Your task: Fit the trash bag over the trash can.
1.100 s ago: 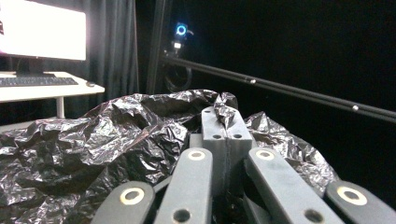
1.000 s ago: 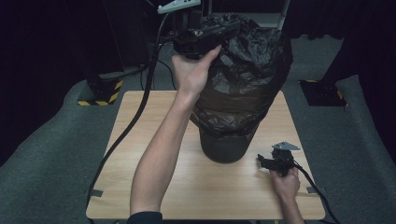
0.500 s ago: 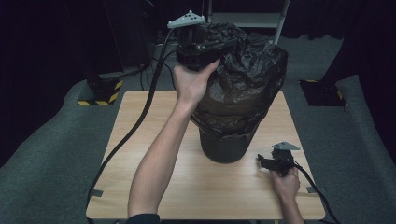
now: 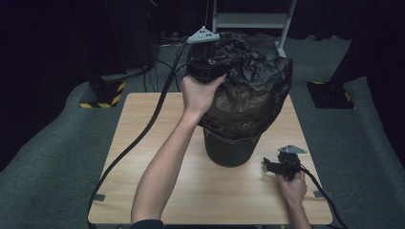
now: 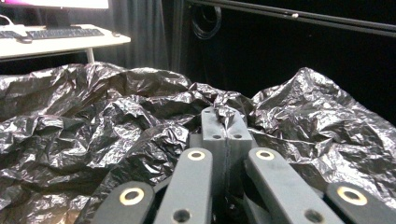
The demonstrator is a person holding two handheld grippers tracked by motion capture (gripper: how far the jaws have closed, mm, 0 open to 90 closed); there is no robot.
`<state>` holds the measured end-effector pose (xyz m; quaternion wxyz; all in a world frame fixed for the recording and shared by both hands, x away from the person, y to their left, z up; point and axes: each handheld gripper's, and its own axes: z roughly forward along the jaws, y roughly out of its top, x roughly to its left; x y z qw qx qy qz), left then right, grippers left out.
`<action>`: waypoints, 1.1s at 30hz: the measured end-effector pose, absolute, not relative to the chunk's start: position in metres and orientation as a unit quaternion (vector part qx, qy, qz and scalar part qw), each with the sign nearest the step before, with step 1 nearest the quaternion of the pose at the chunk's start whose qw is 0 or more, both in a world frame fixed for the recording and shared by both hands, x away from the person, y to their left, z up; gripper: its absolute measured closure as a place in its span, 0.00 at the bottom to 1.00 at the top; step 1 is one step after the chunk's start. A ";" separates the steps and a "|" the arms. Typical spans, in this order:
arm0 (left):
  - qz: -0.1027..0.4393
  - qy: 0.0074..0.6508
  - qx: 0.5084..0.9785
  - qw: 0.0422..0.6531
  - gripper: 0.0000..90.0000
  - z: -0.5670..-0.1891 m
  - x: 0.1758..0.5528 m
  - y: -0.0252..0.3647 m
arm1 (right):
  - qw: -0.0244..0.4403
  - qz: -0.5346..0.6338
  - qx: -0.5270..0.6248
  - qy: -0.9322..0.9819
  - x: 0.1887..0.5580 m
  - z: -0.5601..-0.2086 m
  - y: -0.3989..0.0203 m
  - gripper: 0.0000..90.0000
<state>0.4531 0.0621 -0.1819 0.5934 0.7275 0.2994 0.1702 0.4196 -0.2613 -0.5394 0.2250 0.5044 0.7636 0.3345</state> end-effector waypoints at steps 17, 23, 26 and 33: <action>0.191 0.311 0.750 0.552 1.00 -0.211 0.458 0.060 | 0.224 0.334 0.504 0.765 0.419 -0.539 -0.261 0.24; 0.186 0.319 0.750 0.548 1.00 -0.222 0.463 0.061 | 0.224 0.333 0.503 0.765 0.419 -0.539 -0.261 0.24; 0.185 0.322 0.750 0.547 1.00 -0.226 0.464 0.061 | 0.224 0.333 0.503 0.765 0.419 -0.539 -0.261 0.24; 0.185 0.327 0.755 0.538 1.00 -0.234 0.467 0.060 | 0.224 0.334 0.503 0.765 0.419 -0.539 -0.261 0.24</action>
